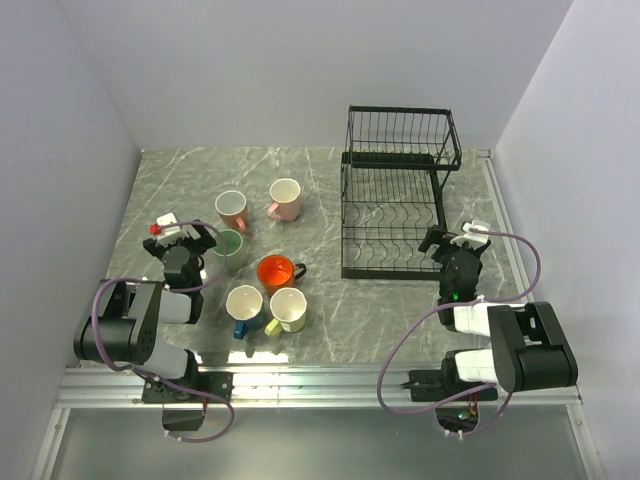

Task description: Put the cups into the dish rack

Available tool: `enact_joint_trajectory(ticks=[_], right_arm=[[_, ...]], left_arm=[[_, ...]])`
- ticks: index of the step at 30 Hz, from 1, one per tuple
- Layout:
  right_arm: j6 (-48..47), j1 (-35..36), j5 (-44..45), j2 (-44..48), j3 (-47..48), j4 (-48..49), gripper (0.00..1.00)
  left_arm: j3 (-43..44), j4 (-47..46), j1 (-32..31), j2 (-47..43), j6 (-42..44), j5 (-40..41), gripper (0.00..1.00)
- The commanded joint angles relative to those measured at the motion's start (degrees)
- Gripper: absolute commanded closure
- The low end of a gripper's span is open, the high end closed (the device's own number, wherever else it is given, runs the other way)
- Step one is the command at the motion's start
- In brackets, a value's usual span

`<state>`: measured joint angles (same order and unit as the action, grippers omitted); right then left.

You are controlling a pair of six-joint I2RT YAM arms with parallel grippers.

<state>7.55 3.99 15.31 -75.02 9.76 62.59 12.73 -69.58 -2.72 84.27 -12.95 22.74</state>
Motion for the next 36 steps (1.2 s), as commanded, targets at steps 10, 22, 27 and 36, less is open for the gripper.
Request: enact_joint_trajectory(ticks=[10, 22, 27, 36], right_arm=[[-0.7, 0.8, 3.8, 6.4, 3.2, -5.4, 0.00], [13.3, 3.0, 1.7, 37.3, 24.3, -55.8, 0.00], [36.8, 3.0, -11.8, 47.8, 26.2, -63.6, 0.00], [30.4, 3.0, -20.8, 51.7, 32.2, -81.1, 0.00]], left_arm=[[0.3, -2.1, -0.2, -0.8, 0.2, -0.7, 0.01], [0.3, -2.1, -0.2, -0.7, 0.3, -0.5, 0.01], [0.5, -1.7, -0.2, -0.7, 0.2, -0.5, 0.01], [-0.2, -1.8, -0.5, -2.5, -0.1, 1.2, 0.01]])
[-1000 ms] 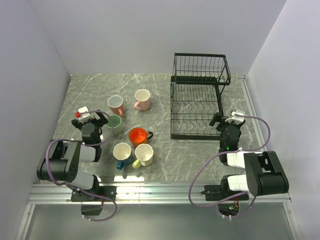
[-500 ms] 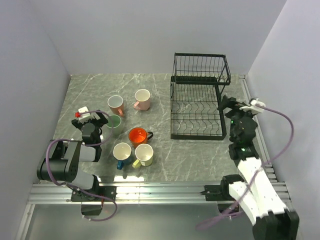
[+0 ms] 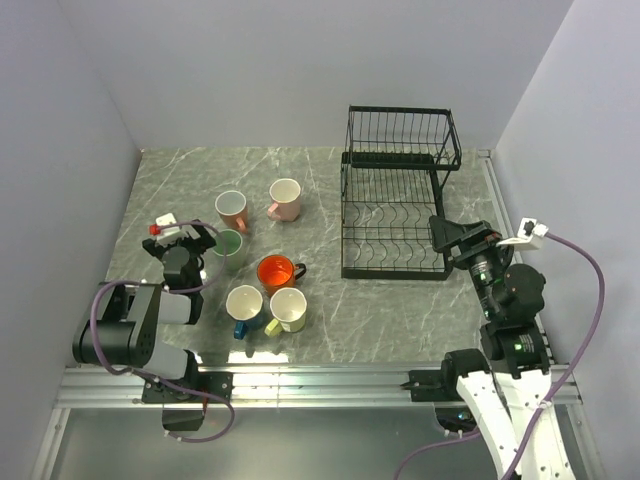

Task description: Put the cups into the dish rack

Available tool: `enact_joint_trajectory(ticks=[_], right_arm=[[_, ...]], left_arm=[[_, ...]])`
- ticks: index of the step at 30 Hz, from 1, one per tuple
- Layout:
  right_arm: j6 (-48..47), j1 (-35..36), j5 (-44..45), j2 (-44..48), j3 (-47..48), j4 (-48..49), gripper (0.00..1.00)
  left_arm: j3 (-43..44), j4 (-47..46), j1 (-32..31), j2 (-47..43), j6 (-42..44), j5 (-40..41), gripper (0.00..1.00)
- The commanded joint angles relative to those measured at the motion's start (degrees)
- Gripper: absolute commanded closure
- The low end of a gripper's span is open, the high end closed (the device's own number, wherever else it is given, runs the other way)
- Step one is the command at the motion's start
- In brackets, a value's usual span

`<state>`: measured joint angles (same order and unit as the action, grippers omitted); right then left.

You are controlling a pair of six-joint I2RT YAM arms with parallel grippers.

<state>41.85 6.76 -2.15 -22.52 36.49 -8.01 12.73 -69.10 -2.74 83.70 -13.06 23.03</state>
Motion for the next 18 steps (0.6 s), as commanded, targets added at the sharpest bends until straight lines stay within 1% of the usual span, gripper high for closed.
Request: enact_joint_trajectory(ticks=[1, 2, 3, 4, 5, 6, 8, 10, 12, 13, 14, 15, 16, 17, 18], right_arm=[[-4.9, 0.2, -3.4, -1.0, 7.7, -12.0, 0.00], [-5.5, 0.2, -3.6, -1.1, 8.3, -13.1, 0.00], [-6.0, 0.3, -3.7, -0.5, 8.7, -14.0, 0.00], [-6.1, 0.3, -4.1, 0.1, 8.3, -14.0, 0.00], [-5.9, 0.4, -4.3, 0.6, 7.9, -13.9, 0.00], [-5.6, 0.5, -4.2, 1.6, 7.6, -13.7, 0.00], [-5.3, 1.1, -3.7, 2.0, 6.7, -13.6, 0.00], [-5.0, 2.4, -2.9, 1.7, 6.9, -14.0, 0.00], [-4.8, 3.0, -2.0, 1.4, 7.3, -14.6, 0.00], [-4.8, 3.4, -1.7, 1.5, 7.6, -14.7, 0.00], [-4.5, 3.6, -1.2, 1.9, 7.7, -14.9, 0.00], [-4.3, 3.9, -0.8, 2.0, 7.8, -15.0, 0.00], [-4.2, 4.2, -0.5, 2.3, 8.2, -15.1, 0.00], [-4.6, 4.6, -0.7, 2.5, 8.3, -15.2, 0.00], [-5.3, 4.8, -1.3, 2.5, 8.6, -15.9, 0.00]], left_arm=[[-1.4, -3.2, -0.8, -2.5, 0.4, 0.9, 0.01], [-1.7, -4.6, -1.5, -3.2, 1.1, 0.9, 0.01], [-1.5, -2.6, -2.3, -3.8, 2.0, 3.0, 0.01], [1.3, 1.7, -2.9, -6.9, -0.6, 10.3, 0.01], [3.2, 7.3, -2.9, -8.7, -2.7, 12.7, 0.01], [5.1, 16.4, -2.4, -10.0, -4.1, 14.3, 0.01], [8.2, 20.2, -1.0, -13.2, -6.0, 14.2, 0.01], [11.1, 26.5, -0.8, -16.1, -7.0, 14.1, 0.01], [13.8, 32.2, -0.5, -19.7, -6.2, 12.2, 0.01], [17.5, 39.8, -0.5, -21.0, -5.9, 11.8, 0.01], [19.4, 43.2, -0.5, -21.6, -5.8, 10.0, 0.01], [23.3, 47.5, -0.4, -22.1, -5.9, 8.2, 0.01], [25.1, 54.0, -0.3, -22.6, -7.2, 6.3, 0.01], [27.2, 57.8, 0.7, -22.5, -8.6, 3.1, 0.01], [30.9, 60.5, 1.7, -22.2, -10.1, -7.6, 0.01]])
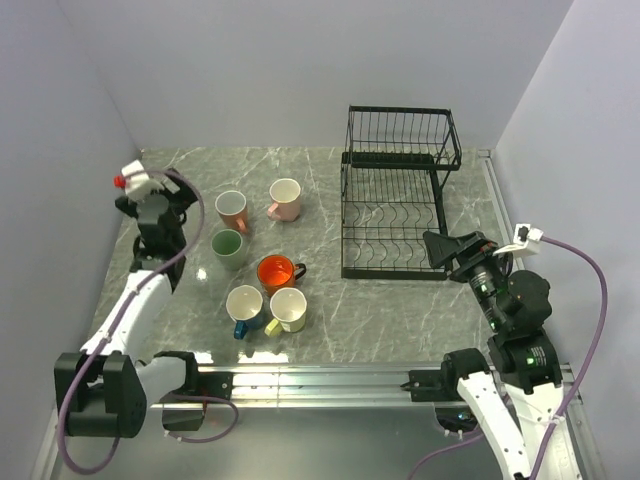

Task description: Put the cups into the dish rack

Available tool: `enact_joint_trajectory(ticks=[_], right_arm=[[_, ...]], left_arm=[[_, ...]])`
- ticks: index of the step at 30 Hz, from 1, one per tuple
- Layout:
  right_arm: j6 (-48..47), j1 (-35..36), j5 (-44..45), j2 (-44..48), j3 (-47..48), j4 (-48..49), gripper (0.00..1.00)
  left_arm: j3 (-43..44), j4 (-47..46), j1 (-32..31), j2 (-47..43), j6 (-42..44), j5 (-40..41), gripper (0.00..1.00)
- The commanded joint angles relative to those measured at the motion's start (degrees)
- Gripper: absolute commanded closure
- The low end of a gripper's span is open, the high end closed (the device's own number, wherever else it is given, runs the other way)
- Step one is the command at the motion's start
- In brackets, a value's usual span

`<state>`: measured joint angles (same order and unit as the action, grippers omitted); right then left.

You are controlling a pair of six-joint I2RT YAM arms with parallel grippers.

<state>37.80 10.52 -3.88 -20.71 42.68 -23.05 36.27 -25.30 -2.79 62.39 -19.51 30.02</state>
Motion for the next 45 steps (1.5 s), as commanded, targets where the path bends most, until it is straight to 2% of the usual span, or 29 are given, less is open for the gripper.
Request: enact_joint_trajectory(ticks=[1, 3, 5, 6, 8, 12, 14, 18, 20, 21, 23, 24, 26, 30, 37, 43, 45], right_arm=[[-1.9, 1.3, -0.1, 0.4, 3.0, -1.2, 0.00], [-4.0, 2.7, -2.7, 0.1, 2.9, -0.4, 0.00], [-4.9, 3.9, -3.7, -0.1, 2.1, 1.0, 0.00], [-4.5, 4.3, -3.2, -0.6, 1.5, 1.8, 0.00], [-3.9, 5.2, -3.5, -1.3, 1.2, 2.8, 0.00], [-1.6, 6.0, -7.5, -2.4, 0.6, 3.4, 0.00], [-1.2, 6.1, -11.1, -2.6, -0.1, 3.7, 0.00], [-1.9, 6.9, -14.1, -5.5, 1.0, 0.6, 0.00], [-3.3, 7.0, -14.7, -8.4, 2.8, -2.0, 0.00], [-3.6, 7.1, -14.8, -9.4, 4.7, -2.8, 0.01], [-5.6, 7.1, -14.0, -12.5, 6.8, -6.4, 0.01], [-6.4, 7.1, -12.7, -13.5, 8.7, -7.7, 0.01], [-7.9, 7.1, -11.1, -15.8, 10.0, -10.9, 0.01], [-8.7, 7.1, -10.4, -18.7, 10.9, -13.9, 0.01], [-7.7, 7.1, -14.1, -18.1, 7.7, -12.8, 0.01], [-7.9, 7.1, -14.7, -17.6, 6.6, -13.2, 0.01], [-8.5, 7.1, -14.4, -17.5, 6.5, -13.6, 0.01]], left_arm=[[9.5, 21.8, 2.7, 0.5, -7.6, -19.3, 0.01], [16.2, 25.1, 5.0, 3.6, -13.9, -28.0, 0.01], [20.5, 31.6, 5.2, 5.6, -18.1, -27.4, 0.01], [25.3, 34.4, 5.4, 6.4, -19.6, -27.6, 0.01], [28.6, 37.8, 6.1, 7.7, -20.0, -31.1, 0.01], [31.8, 43.8, 6.1, 6.6, -19.3, -30.2, 0.01], [32.7, 48.5, 6.0, 5.6, -18.4, -26.6, 0.01], [36.5, 62.1, 6.1, 6.4, -21.1, -21.7, 0.07], [37.5, 65.3, 6.0, 7.6, -21.1, -21.6, 0.11], [37.1, 66.2, 6.0, 7.7, -20.3, -23.2, 0.15], [35.4, 66.8, 5.9, 7.0, -19.3, -26.0, 0.16], [32.1, 66.3, 5.6, 6.2, -18.6, -28.1, 0.11], [28.7, 65.0, 4.4, 3.9, -18.6, -29.3, 0.11], [22.4, 64.8, 0.3, 1.9, -18.3, -28.7, 0.12], [20.6, 65.9, -3.0, 6.2, -16.4, -24.0, 0.14], [17.9, 60.7, -3.0, 10.0, -14.1, -25.4, 0.14], [18.4, 60.7, -3.0, 12.7, -13.7, -25.3, 0.17]])
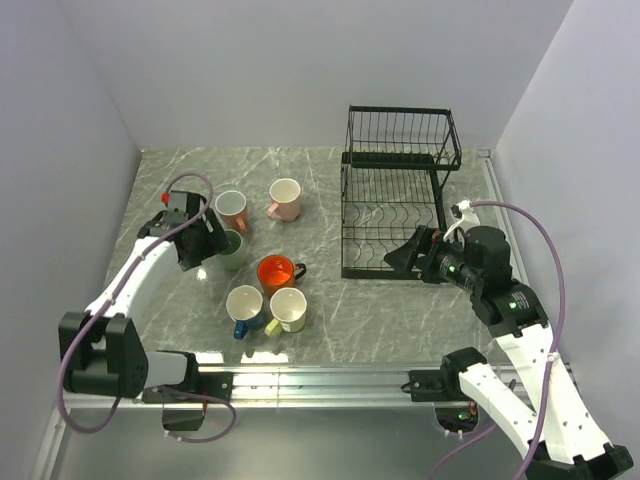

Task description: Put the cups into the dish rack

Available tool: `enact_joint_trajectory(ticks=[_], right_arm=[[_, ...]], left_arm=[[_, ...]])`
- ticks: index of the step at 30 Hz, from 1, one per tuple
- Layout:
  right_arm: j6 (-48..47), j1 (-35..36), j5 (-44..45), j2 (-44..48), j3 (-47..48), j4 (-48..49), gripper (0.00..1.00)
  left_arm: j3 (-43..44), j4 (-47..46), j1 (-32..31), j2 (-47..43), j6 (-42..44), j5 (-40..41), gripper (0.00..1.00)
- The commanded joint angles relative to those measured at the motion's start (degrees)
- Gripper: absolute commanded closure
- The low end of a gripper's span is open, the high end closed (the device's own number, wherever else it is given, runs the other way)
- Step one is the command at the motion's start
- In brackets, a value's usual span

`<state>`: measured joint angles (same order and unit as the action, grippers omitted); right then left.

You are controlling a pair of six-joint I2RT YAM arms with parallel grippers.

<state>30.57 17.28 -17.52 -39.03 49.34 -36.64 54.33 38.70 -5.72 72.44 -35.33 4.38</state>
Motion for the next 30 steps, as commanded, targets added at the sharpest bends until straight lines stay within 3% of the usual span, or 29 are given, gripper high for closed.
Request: enact_joint_trajectory(ticks=[1, 4, 6, 7, 8, 10, 11, 12, 22, 24, 26, 27, 30], right_arm=[[-1.5, 0.3, -0.4, 1.1, -0.2, -0.3, 0.01], [-2.7, 0.3, 1.1, 1.7, 0.3, -1.6, 0.01], [-3.1, 0.2, 1.6, 1.9, 0.8, -2.5, 0.01], [-3.2, 0.3, 2.0, 2.0, 0.8, -2.8, 0.01], [-3.2, 0.4, 2.1, 2.0, 1.1, -3.1, 0.01], [-3.2, 0.3, 2.0, 2.0, 1.1, -3.3, 0.01], [-3.4, 0.2, 1.9, 1.9, 1.4, -3.3, 0.01], [-3.3, 0.4, 1.8, 1.8, 1.5, -3.2, 0.01], [1.0, 0.3, -7.2, -3.1, 8.9, 0.7, 0.01], [2.6, 0.3, -12.2, -4.9, 11.6, 2.1, 0.00], [5.5, 0.4, -15.6, -7.4, 13.8, 5.6, 0.00], [6.7, 0.4, -18.9, -8.1, 14.1, 7.2, 0.00], [13.0, 0.3, -23.6, -10.4, 13.9, 15.2, 0.00]], left_arm=[[0.4, -3.3, -0.1, 3.5, 2.1, 0.3, 0.19], [0.2, -4.0, -0.1, 5.8, 1.8, 0.2, 0.26], [0.3, -4.2, -0.1, 6.6, 1.7, -0.1, 0.37], [0.4, -4.2, -0.1, 6.7, 1.7, -0.2, 0.44], [1.0, -4.1, -0.1, 6.8, 1.7, -0.3, 0.61], [2.0, -3.5, -0.1, 6.9, 1.8, -0.3, 0.79], [3.7, -2.5, -0.1, 6.8, 1.8, -0.1, 0.94], [4.6, -1.7, -0.1, 6.8, 1.9, 0.1, 1.00], [25.4, 8.4, -0.1, 3.8, 0.9, -3.1, 1.00], [26.3, 6.1, -0.1, 1.8, 1.1, -10.8, 1.00], [24.9, -1.8, -0.1, -0.3, 0.0, -18.8, 1.00], [23.8, -5.1, -0.2, -2.3, -1.2, -28.5, 1.00], [19.2, -18.5, -2.3, -5.1, -8.2, -40.1, 1.00]])
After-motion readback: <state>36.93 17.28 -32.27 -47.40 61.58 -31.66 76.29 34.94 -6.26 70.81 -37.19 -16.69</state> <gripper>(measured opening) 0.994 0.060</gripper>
